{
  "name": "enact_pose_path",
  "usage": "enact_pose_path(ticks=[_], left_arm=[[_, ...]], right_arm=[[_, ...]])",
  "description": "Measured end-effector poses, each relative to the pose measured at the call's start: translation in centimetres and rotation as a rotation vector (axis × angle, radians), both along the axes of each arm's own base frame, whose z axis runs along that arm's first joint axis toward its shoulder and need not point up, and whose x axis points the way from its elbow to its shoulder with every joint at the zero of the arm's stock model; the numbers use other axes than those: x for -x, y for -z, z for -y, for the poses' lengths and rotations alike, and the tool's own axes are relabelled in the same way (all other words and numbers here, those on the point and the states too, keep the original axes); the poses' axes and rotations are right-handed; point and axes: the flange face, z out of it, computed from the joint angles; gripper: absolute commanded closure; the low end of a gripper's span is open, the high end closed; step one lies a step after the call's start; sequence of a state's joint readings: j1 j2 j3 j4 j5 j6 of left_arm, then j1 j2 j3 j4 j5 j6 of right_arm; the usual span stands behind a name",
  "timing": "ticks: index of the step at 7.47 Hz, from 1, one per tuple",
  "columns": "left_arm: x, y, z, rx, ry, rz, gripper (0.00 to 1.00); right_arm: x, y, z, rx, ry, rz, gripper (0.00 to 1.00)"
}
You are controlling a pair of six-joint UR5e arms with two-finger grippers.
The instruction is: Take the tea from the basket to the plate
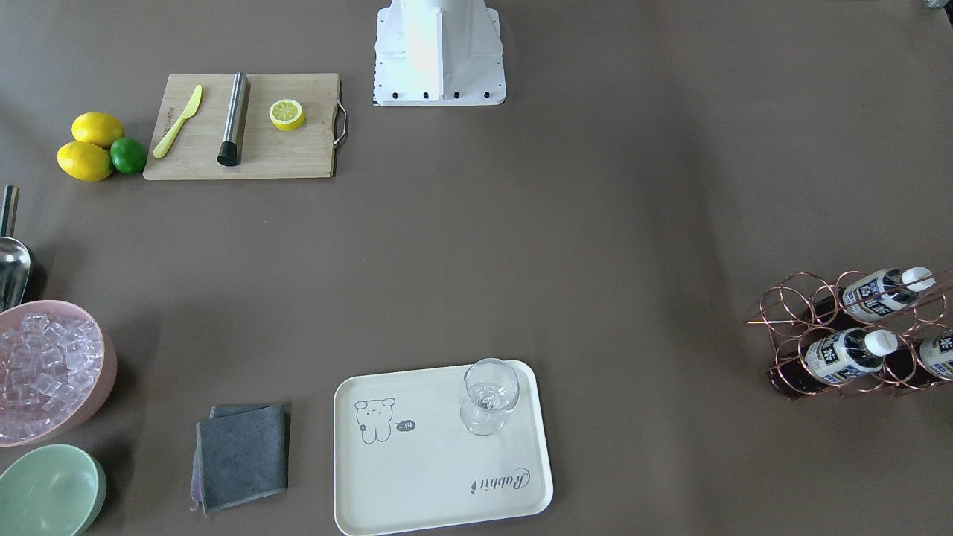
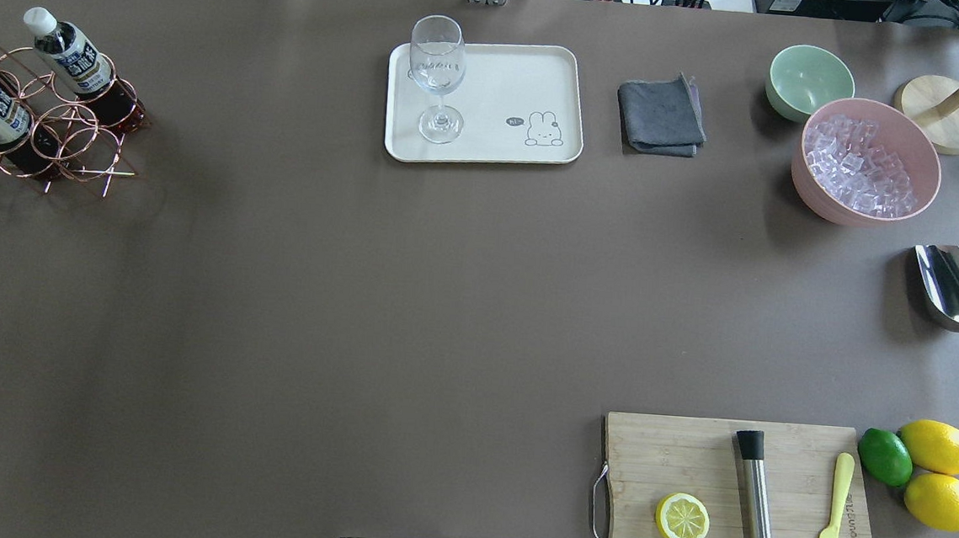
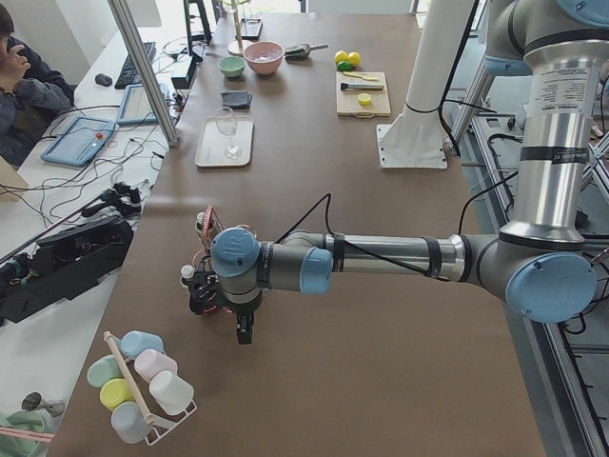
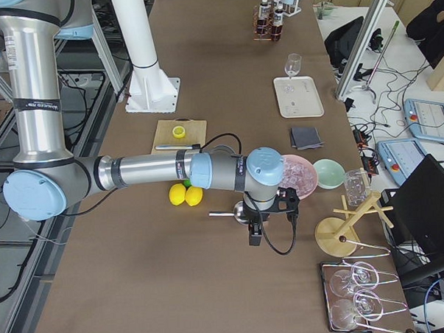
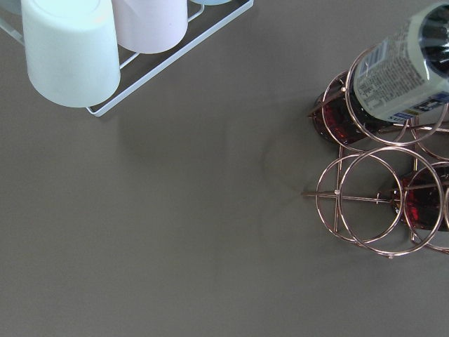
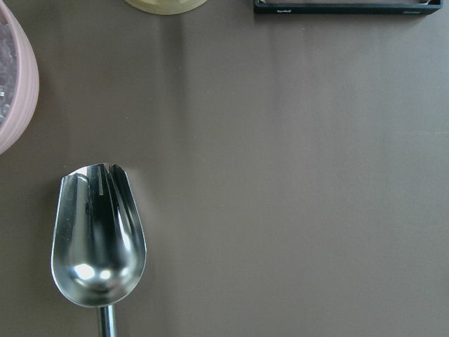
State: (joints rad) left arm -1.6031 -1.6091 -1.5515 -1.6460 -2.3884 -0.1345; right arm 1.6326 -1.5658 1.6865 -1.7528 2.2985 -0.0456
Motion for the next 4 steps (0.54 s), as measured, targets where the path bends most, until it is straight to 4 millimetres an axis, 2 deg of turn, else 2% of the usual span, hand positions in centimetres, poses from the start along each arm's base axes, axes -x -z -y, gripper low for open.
enact_pose_path(ticks=[2, 4], left_arm=[[-0.15, -0.17, 0.03, 0.005, -0.002, 0.0, 0.01], [-0.47, -0.07, 0.15, 0.001, -0.01, 0.002, 0.01]], right_arm=[[-0.77, -0.1, -0.15, 0.001, -0.015, -0.003, 0.0], [0.05, -0.18, 0.0, 0.002, 0.003, -0.002, 0.0]])
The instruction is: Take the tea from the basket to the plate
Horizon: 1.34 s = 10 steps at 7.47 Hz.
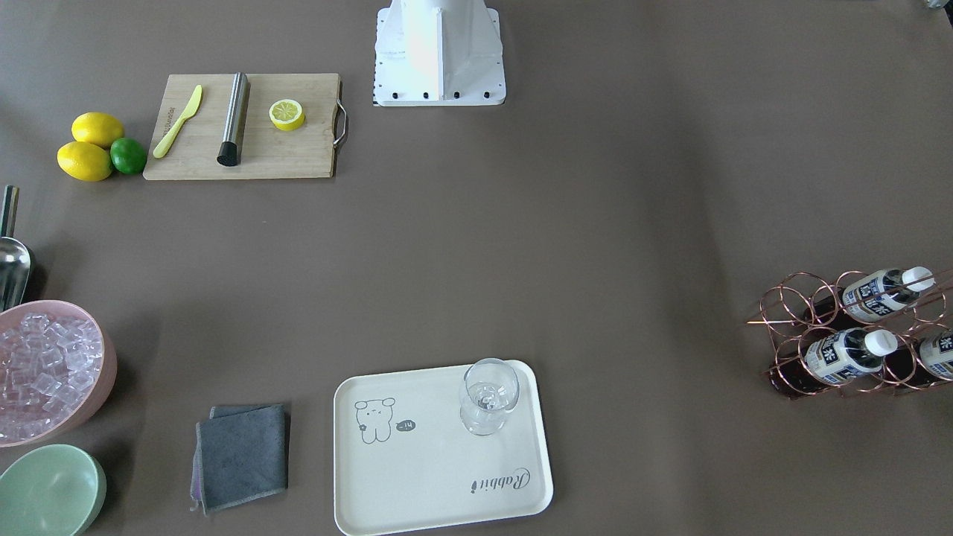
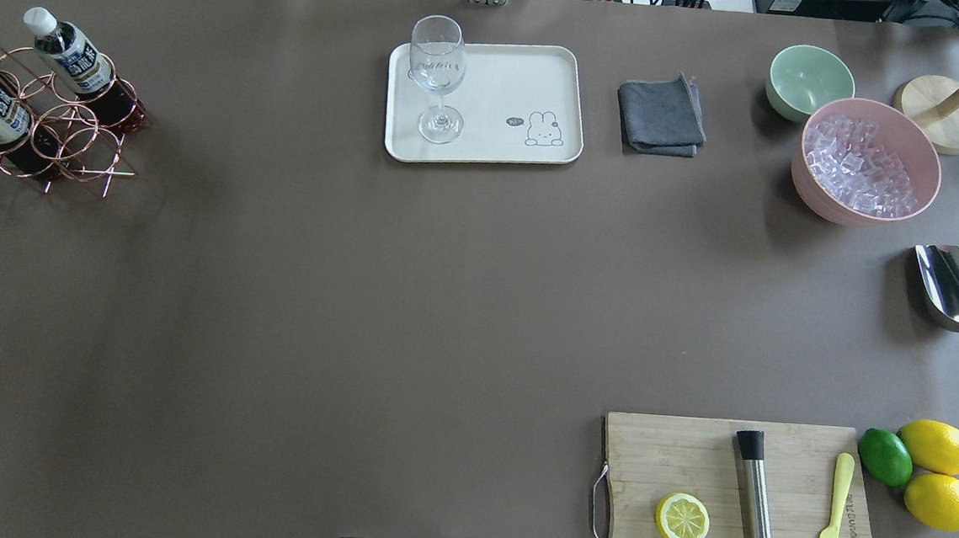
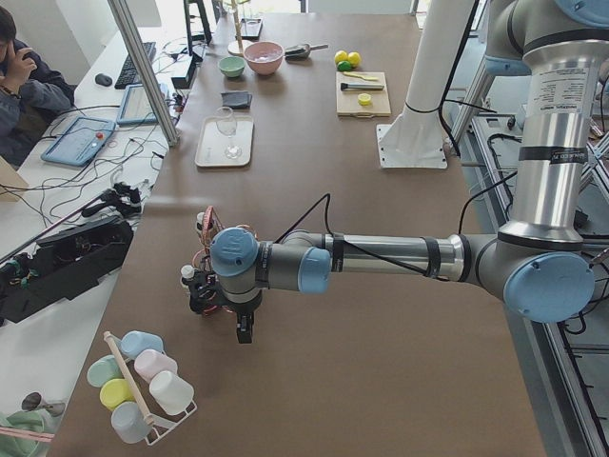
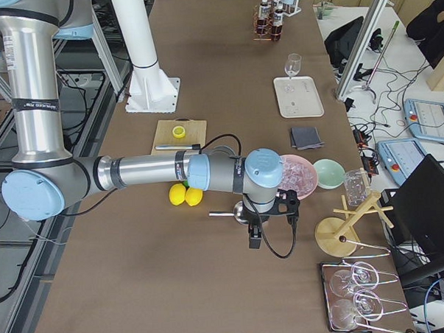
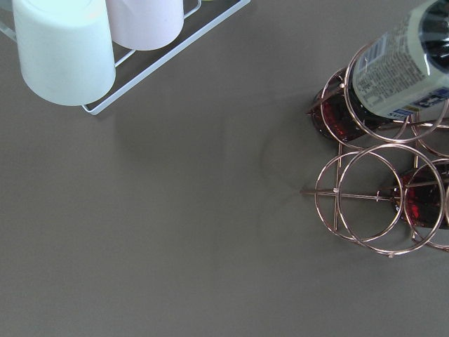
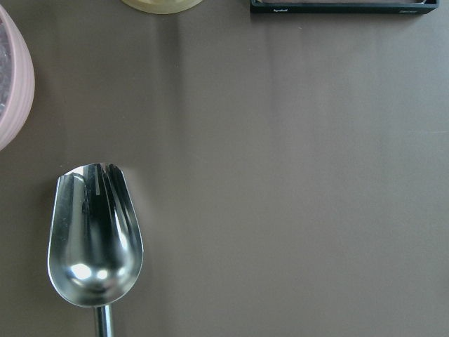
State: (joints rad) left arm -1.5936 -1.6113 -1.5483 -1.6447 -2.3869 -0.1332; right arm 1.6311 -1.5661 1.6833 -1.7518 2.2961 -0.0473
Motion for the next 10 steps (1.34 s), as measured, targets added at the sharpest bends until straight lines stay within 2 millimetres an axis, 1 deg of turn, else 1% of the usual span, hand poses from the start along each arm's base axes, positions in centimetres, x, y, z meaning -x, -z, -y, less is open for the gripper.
enact_pose_path(ticks=[3, 7, 10], left_arm=[[-0.8, -0.2, 0.0, 0.001, -0.019, 0.003, 0.01], [-0.8, 0.4, 0.3, -0.025, -0.031, 0.017, 0.02], [-0.9, 0.2, 0.3, -0.136, -0.144, 0.031, 0.02]], right_arm=[[1.5, 0.0, 0.3, 0.0, 0.029, -0.002, 0.0], [1.6, 0.5, 0.1, -0.009, 0.034, -0.008, 0.0], [1.7, 0.4, 0.0, -0.009, 0.035, -0.008, 0.0]])
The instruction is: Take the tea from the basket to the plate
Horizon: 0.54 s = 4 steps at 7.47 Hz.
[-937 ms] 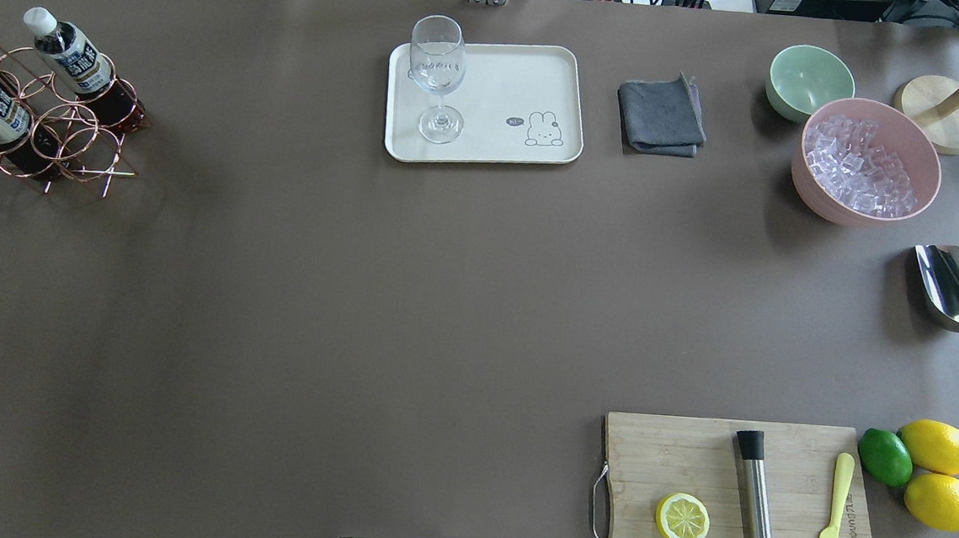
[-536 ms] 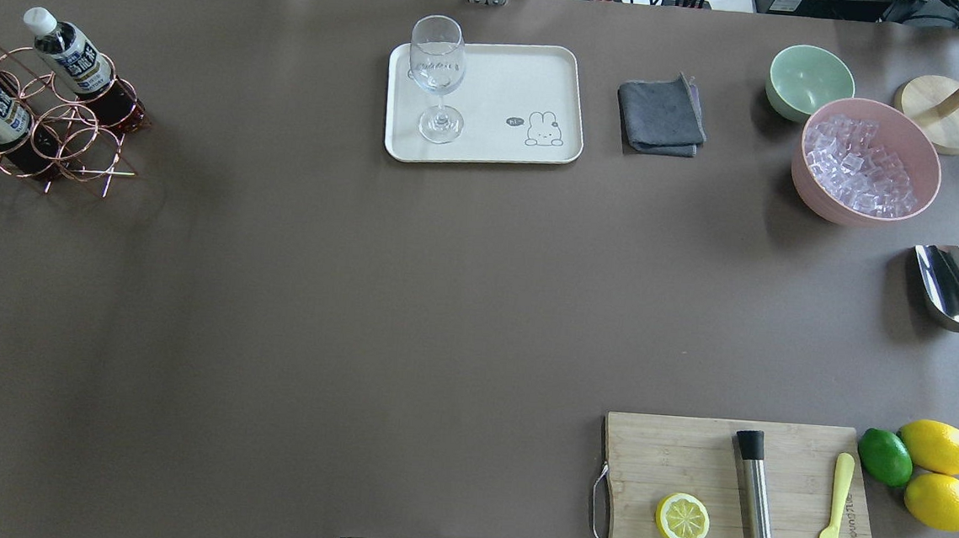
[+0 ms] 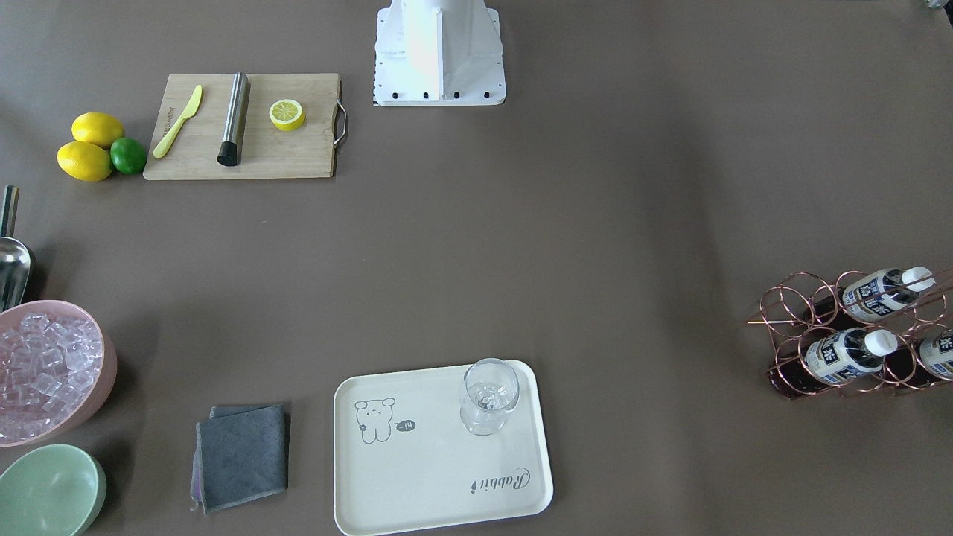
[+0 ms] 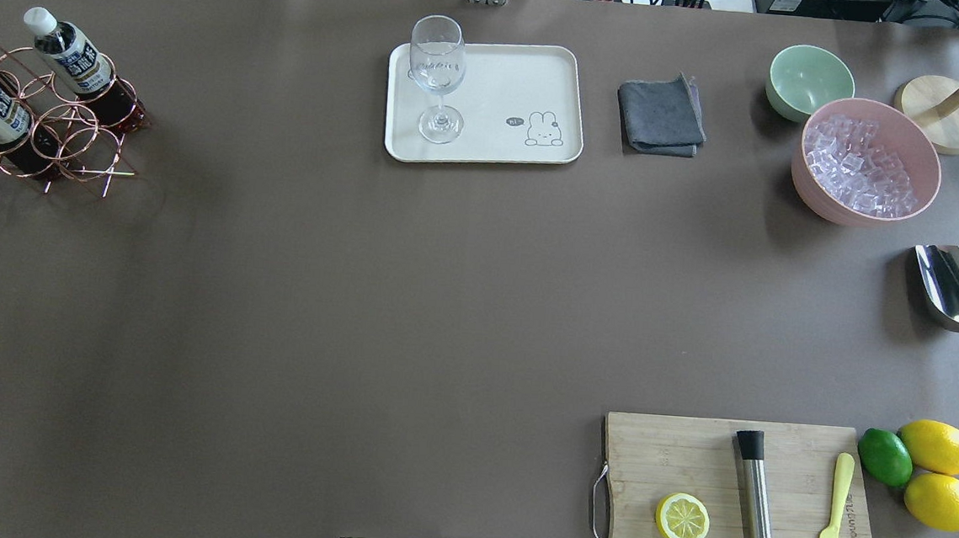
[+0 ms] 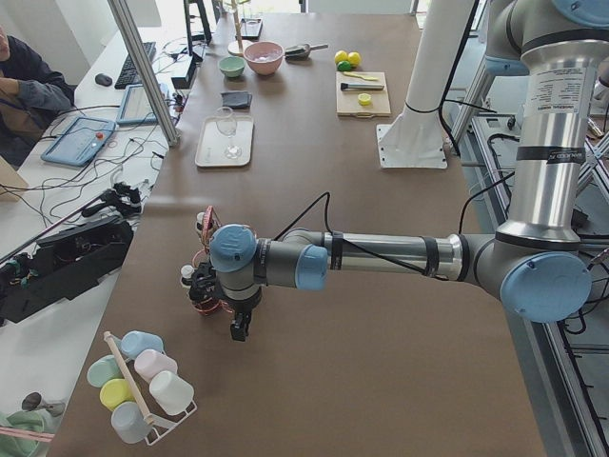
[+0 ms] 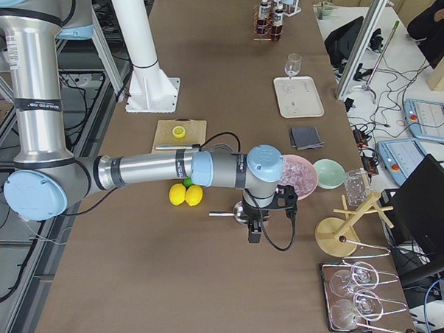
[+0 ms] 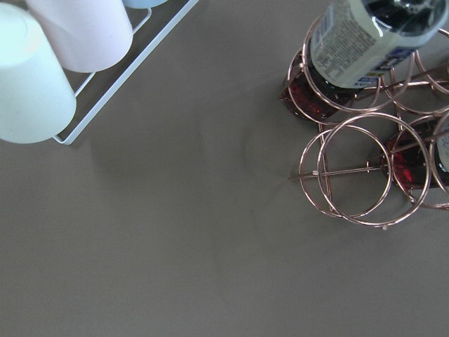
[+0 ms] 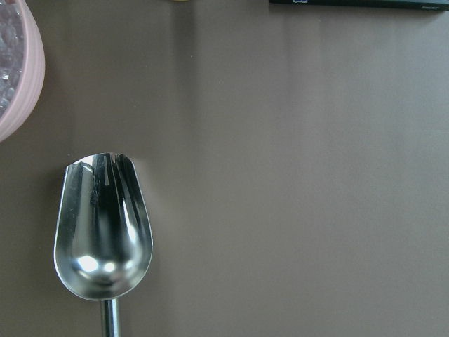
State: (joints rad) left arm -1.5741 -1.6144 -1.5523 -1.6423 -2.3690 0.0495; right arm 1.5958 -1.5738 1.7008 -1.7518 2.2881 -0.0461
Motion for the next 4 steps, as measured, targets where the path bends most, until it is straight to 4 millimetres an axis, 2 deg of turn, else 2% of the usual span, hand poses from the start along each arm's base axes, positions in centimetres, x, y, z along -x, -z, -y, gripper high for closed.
enact_pose_path(ticks=[2, 4], left_arm=[[0.0, 0.7, 0.1, -0.128, -0.11, 0.014, 0.02], [-0.1, 2.4, 0.3, -0.309, -0.256, 0.035, 0.02]], right_arm=[[0.4, 0.0, 0.1, 0.0, 0.008, 0.002, 0.0], [0.8, 0.0, 0.1, 0.001, 0.017, 0.001, 0.0]])
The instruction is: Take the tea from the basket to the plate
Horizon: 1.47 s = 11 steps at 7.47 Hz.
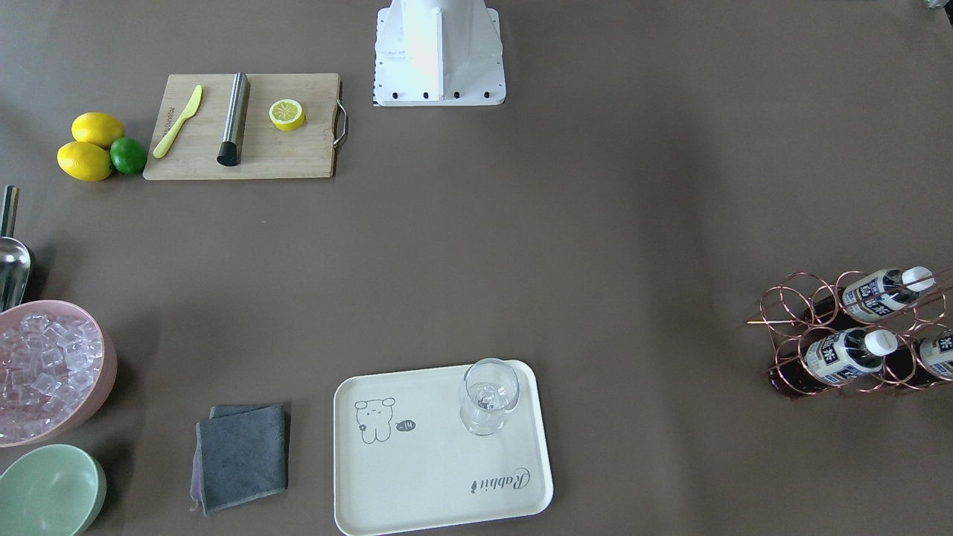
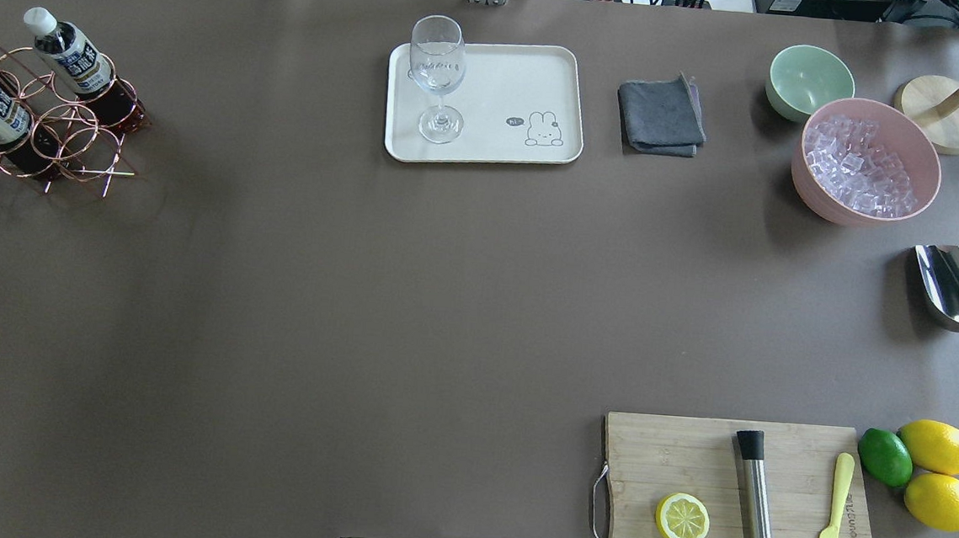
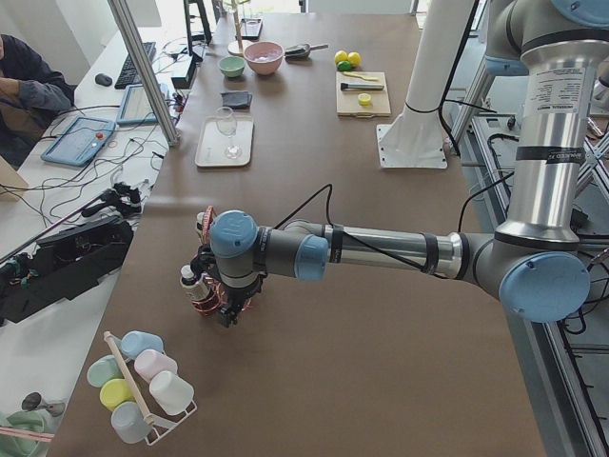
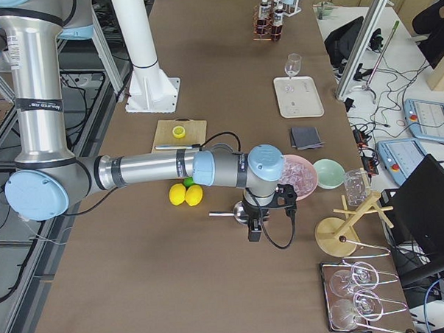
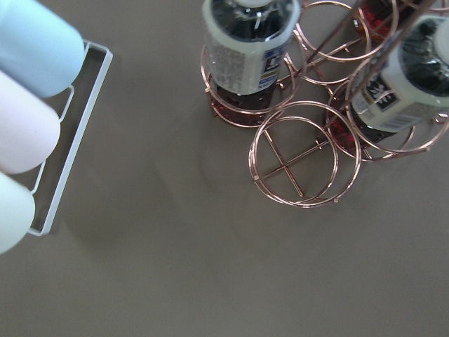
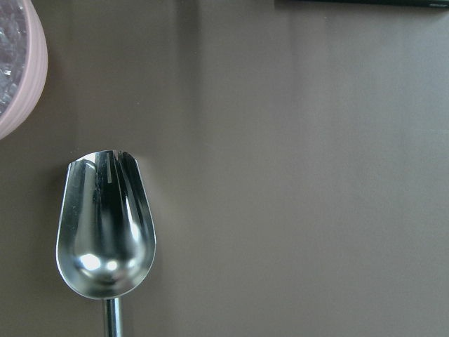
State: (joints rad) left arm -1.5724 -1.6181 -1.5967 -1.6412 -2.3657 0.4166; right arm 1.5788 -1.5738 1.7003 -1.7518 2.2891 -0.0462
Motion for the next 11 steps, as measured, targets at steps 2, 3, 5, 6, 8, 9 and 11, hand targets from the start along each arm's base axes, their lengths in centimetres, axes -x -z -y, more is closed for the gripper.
enact_pose_path(ticks=[2, 3, 5, 6, 8, 9, 11], left_arm=[[-0.5, 1.8, 1.1, -0.204, -0.176, 0.049, 0.02], [-0.8, 3.0, 1.9, -0.303, -0.26, 0.075, 0.02], [-1.1, 6.5, 3.9, -0.424, -0.38, 0.102, 0.02], [-1.2, 8.9, 4.2, -0.473, -0.429, 0.113, 0.02], [-1.2, 12.2, 5.0, -0.571, -0.521, 0.134, 0.02], [-1.1, 13.6, 5.8, -0.605, -0.552, 0.145, 0.02], [-1.1, 15.5, 7.6, -0.634, -0.58, 0.154, 0.03]], right_arm=[[0.1, 0.0, 0.0, -0.001, 0.002, 0.001, 0.0], [0.1, 0.0, 0.0, -0.001, 0.002, 0.001, 0.0], [0.1, 0.1, 0.0, -0.001, 0.002, 0.001, 0.0], [0.1, 0.1, 0.0, -0.001, 0.002, 0.001, 0.0], [0.1, 0.0, 0.0, 0.001, 0.001, 0.0, 0.0], [0.1, 0.0, 0.0, 0.002, 0.0, 0.0, 0.0], [0.1, -0.1, 0.0, 0.003, 0.0, 0.0, 0.0]])
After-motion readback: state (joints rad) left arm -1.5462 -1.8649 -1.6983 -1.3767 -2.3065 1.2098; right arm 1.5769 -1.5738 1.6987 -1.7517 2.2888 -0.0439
